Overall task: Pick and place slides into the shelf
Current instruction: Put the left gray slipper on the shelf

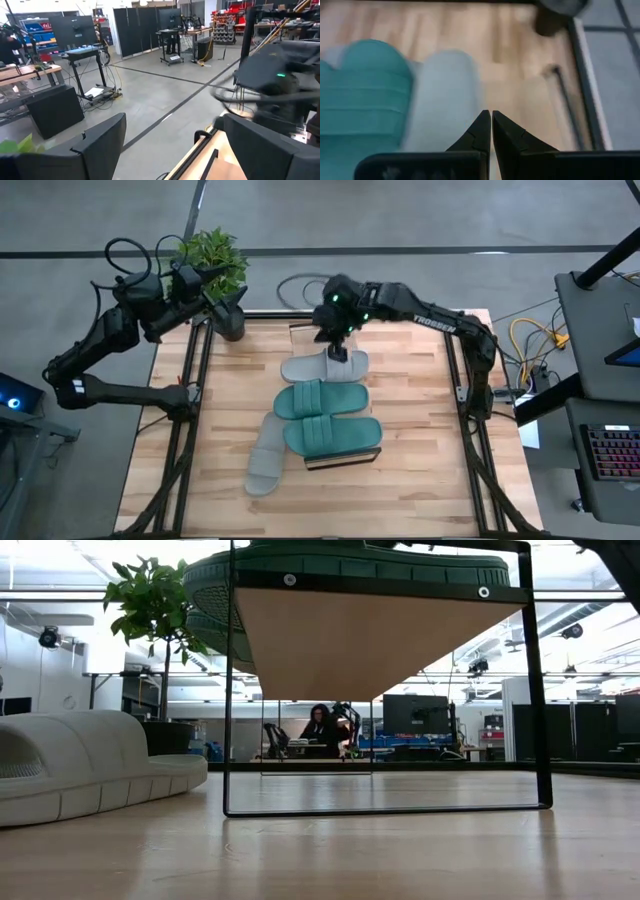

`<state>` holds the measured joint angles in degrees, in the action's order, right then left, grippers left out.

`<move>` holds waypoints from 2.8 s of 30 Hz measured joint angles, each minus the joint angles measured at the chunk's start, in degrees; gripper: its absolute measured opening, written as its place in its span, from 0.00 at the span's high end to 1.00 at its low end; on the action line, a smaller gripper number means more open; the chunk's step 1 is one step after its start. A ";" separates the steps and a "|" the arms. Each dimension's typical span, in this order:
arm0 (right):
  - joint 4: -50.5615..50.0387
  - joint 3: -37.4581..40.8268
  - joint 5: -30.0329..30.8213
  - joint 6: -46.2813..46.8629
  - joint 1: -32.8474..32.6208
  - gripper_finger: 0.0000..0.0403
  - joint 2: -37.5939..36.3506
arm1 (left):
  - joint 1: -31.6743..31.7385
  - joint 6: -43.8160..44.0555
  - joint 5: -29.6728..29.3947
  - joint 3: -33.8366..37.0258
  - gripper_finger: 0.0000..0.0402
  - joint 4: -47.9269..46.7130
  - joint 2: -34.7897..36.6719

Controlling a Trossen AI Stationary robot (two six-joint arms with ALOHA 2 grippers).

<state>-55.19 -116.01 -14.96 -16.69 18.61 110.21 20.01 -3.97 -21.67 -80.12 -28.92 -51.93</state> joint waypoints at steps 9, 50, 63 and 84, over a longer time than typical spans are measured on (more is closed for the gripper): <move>6.44 0.09 4.55 0.17 -6.31 0.98 0.53 | 0.00 0.00 -0.09 0.00 0.20 -0.40 3.01; 26.28 54.58 12.87 66.18 -3.67 0.97 -44.01 | 0.00 0.20 -0.06 0.74 0.20 -1.21 3.83; 32.46 68.98 13.60 76.87 -3.58 0.58 -48.59 | -0.02 0.25 -0.05 0.83 0.20 -1.17 2.63; 45.38 75.69 16.61 79.25 -3.58 0.50 -47.08 | -0.01 0.31 -0.06 0.85 0.20 -1.14 0.45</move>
<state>-9.81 -40.32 1.64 62.57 15.03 63.14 20.00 -3.66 -21.73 -79.26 -30.06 -51.48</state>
